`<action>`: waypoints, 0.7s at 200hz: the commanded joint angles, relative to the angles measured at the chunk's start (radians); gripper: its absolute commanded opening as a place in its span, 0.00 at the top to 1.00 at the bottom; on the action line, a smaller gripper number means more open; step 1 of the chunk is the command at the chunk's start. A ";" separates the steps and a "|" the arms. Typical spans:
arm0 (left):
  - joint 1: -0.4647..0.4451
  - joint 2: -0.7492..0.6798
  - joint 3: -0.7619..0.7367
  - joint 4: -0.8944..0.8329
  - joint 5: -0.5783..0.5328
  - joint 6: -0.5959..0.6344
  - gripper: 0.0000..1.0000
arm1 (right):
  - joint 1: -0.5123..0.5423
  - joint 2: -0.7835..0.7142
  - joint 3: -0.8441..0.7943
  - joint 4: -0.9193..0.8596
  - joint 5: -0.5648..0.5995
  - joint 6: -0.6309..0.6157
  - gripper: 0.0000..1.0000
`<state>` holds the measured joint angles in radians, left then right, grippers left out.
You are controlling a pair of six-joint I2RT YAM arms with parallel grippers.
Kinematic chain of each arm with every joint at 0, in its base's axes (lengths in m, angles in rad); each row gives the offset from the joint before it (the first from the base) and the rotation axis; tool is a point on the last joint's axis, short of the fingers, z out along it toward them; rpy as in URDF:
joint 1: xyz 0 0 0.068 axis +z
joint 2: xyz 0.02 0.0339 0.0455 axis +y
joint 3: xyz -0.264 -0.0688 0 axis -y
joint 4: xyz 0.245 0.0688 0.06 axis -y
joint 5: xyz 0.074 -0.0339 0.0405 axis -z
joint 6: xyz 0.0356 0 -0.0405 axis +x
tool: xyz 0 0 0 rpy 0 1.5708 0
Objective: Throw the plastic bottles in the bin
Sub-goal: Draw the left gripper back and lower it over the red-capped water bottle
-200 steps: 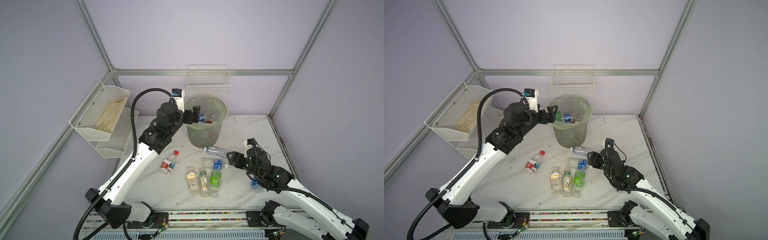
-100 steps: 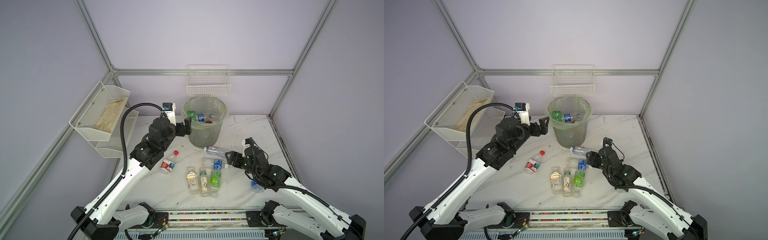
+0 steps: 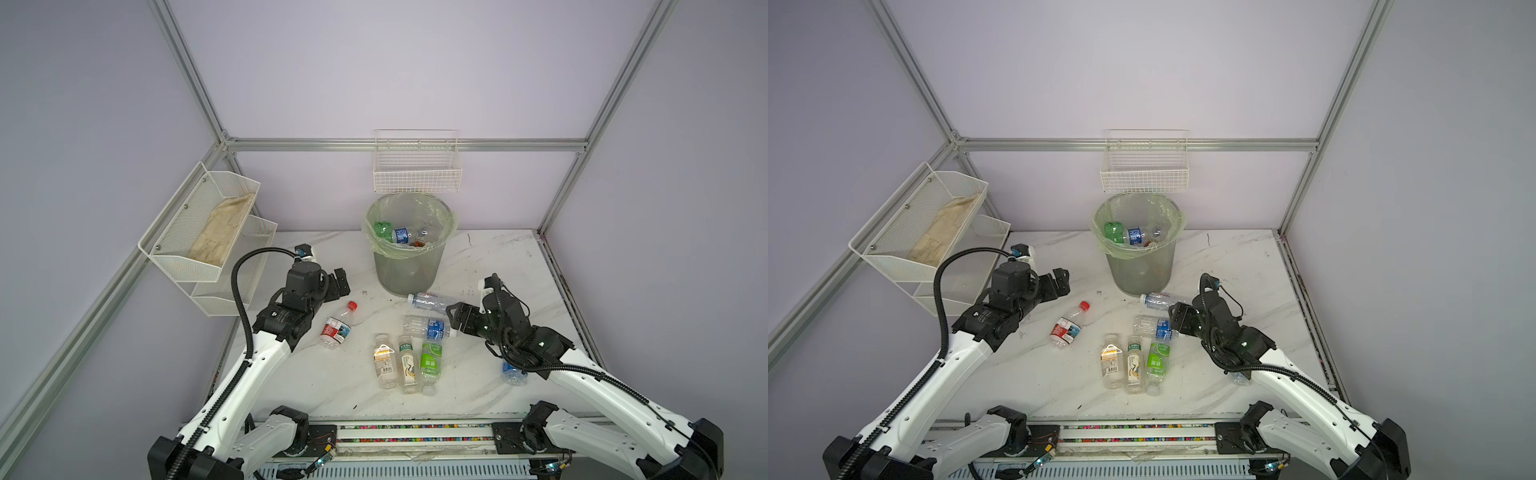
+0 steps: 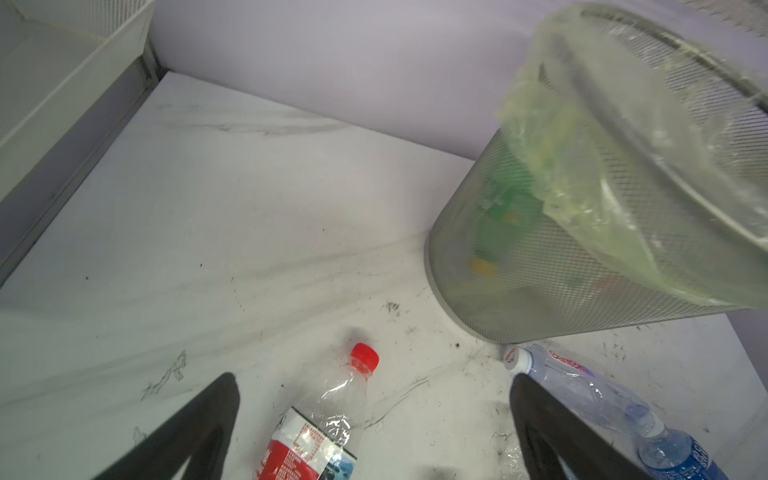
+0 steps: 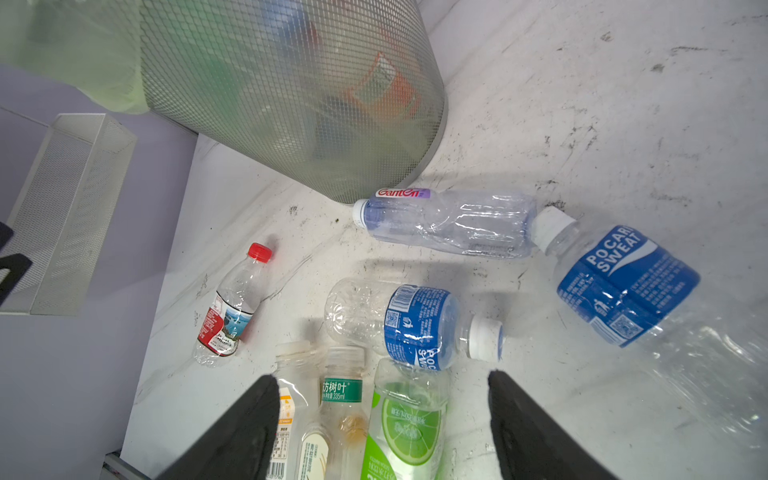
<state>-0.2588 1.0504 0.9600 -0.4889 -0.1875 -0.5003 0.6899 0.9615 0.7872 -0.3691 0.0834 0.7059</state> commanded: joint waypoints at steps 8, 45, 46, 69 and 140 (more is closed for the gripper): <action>0.075 -0.017 -0.110 0.033 0.096 -0.077 0.00 | -0.001 -0.012 0.004 0.022 -0.002 0.003 0.19; 0.108 0.017 -0.191 0.064 0.092 -0.119 0.00 | -0.001 -0.022 -0.008 0.020 -0.001 0.004 0.19; 0.108 0.018 -0.193 0.065 0.091 -0.119 0.00 | -0.001 -0.022 -0.008 0.019 -0.002 0.004 0.19; 0.122 0.048 -0.242 0.111 0.079 -0.135 0.00 | -0.001 -0.027 -0.013 0.017 0.000 0.004 0.19; 0.197 0.148 -0.322 0.220 0.178 -0.153 0.00 | -0.001 -0.039 -0.028 0.015 -0.001 0.011 0.19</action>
<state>-0.0788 1.1770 0.6796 -0.3489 -0.0566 -0.6437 0.6899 0.9367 0.7773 -0.3691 0.0837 0.7059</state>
